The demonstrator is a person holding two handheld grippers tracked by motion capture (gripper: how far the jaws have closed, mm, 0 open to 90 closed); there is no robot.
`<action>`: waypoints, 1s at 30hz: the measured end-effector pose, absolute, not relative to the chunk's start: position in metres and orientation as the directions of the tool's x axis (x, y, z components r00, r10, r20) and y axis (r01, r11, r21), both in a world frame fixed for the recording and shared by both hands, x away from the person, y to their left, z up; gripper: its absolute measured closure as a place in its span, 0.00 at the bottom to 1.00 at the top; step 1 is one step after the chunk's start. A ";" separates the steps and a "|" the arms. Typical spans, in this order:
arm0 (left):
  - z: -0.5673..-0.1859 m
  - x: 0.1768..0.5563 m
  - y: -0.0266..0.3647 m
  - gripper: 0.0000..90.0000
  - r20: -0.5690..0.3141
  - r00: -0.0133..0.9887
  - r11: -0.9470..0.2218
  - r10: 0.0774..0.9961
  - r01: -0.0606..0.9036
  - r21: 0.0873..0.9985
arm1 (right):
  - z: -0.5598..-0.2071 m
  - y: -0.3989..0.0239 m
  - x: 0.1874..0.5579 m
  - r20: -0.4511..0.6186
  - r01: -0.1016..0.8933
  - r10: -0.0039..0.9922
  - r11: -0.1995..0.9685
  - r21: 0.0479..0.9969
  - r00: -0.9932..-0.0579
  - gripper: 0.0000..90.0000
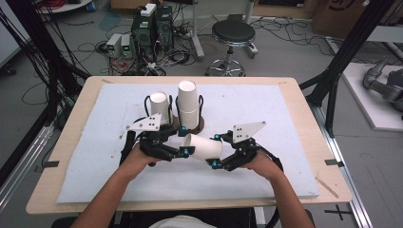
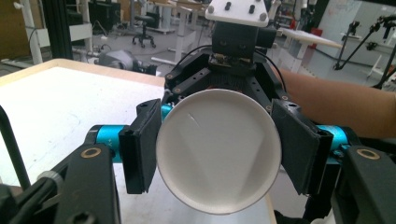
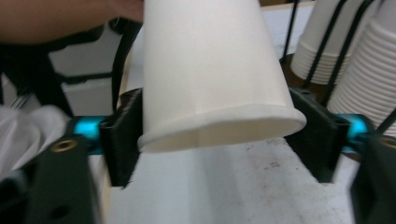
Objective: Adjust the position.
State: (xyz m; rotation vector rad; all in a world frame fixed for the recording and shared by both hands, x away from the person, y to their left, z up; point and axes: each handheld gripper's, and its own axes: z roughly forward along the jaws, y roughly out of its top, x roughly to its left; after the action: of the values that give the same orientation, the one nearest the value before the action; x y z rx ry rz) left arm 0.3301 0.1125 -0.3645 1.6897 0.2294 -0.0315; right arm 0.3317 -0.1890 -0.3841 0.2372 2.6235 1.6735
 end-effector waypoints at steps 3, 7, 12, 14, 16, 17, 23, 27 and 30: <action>-0.364 0.330 0.113 0.40 -0.153 0.979 -0.100 0.132 0.167 0.981 | -0.384 -0.190 0.332 0.102 0.155 0.161 0.364 0.918 -0.982 0.22; -0.362 0.328 0.112 0.40 -0.154 0.981 -0.070 0.116 0.163 0.984 | -0.387 -0.185 0.331 0.114 0.160 0.153 0.337 0.928 -0.982 0.22; -0.363 0.328 0.111 0.40 -0.155 0.982 -0.085 0.108 0.165 0.983 | -0.386 -0.187 0.330 0.065 0.102 0.113 0.354 0.930 -0.991 0.38; -0.363 0.328 0.110 0.40 -0.161 0.980 -0.093 0.114 0.172 0.981 | -0.385 -0.189 0.330 0.063 0.096 0.105 0.356 0.929 -0.993 0.42; -0.363 0.327 0.109 0.40 -0.163 0.980 -0.093 0.113 0.174 0.980 | -0.384 -0.192 0.330 0.064 0.093 0.091 0.363 0.927 -0.994 0.45; -0.363 0.327 0.109 0.40 -0.155 0.981 -0.102 0.118 0.167 0.981 | -0.384 -0.192 0.330 0.064 0.093 0.091 0.363 0.927 -0.994 0.45; -0.363 0.326 0.107 0.30 -0.136 0.981 -0.164 0.140 0.159 0.974 | -0.381 -0.192 0.329 0.044 0.075 0.081 0.428 0.901 -0.996 0.47; -0.364 0.326 0.106 0.39 -0.131 0.985 -0.174 0.114 0.149 0.973 | -0.382 -0.192 0.330 0.052 0.081 0.080 0.428 0.900 -0.995 0.47; -0.364 0.326 0.106 0.40 -0.129 0.986 -0.170 0.105 0.146 0.975 | -0.381 -0.193 0.330 0.051 0.077 0.071 0.426 0.902 -0.996 0.46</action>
State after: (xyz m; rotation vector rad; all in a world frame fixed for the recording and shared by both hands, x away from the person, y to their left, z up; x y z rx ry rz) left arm 0.3258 0.1060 -0.3641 1.7450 0.1871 -0.0365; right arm 0.3300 -0.1930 -0.3815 0.1376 2.6570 1.6803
